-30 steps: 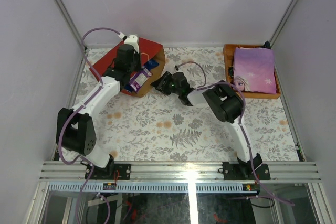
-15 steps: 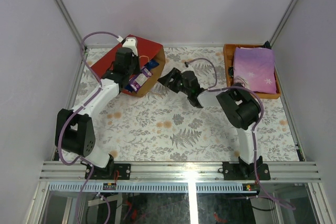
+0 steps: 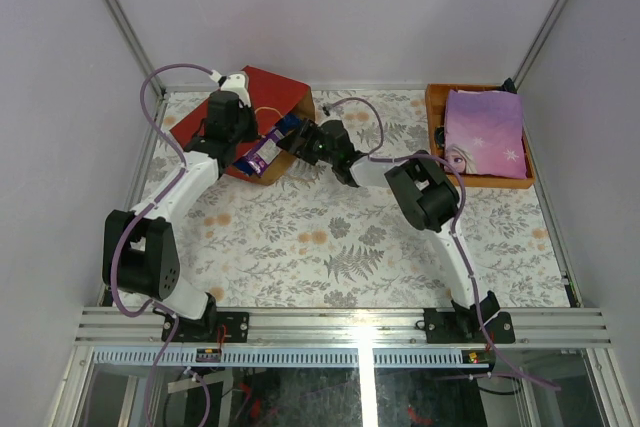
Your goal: Take the snacks out of the paper bag
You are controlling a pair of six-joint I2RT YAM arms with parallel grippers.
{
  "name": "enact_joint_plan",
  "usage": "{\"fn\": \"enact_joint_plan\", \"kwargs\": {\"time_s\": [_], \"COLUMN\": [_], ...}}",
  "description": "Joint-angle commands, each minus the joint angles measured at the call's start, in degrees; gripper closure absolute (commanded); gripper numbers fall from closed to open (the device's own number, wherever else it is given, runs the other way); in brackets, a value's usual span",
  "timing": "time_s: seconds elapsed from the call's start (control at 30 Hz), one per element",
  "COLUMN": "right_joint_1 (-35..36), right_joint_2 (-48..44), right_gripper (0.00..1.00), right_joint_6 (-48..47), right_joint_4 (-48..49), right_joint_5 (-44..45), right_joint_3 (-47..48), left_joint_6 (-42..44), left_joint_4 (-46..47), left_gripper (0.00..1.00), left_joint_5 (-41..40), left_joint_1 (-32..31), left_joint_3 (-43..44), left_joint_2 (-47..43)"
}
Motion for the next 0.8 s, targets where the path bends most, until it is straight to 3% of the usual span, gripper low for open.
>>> {"fn": "enact_joint_plan", "kwargs": {"time_s": [0.0,0.53,0.63,0.77], "right_joint_1": [0.9,2.0,2.2,2.3], "right_joint_2": [2.8,16.7,18.1,17.0], "right_gripper": [0.3,0.34,0.48,0.86], "right_joint_6": [-0.1,2.7,3.5,3.8], "right_joint_4": [-5.8,-14.5,-13.0,-9.2], "right_joint_5": [-0.6,0.2,0.1,0.1], "right_joint_3": [7.3,24.7,26.2,23.7], "left_joint_6": [-0.7,-1.1,-1.0,-0.9], "left_joint_4": [3.8,4.3,4.2,4.2], "left_gripper": [1.0,1.0,1.0,1.0], "left_joint_5": [2.3,4.3,4.3,3.9], "left_joint_1": [0.5,0.5,0.5,0.5], "left_joint_3": [-0.2,0.5,0.6,0.6], "left_joint_2": [-0.6,0.9,0.8,0.8]}}
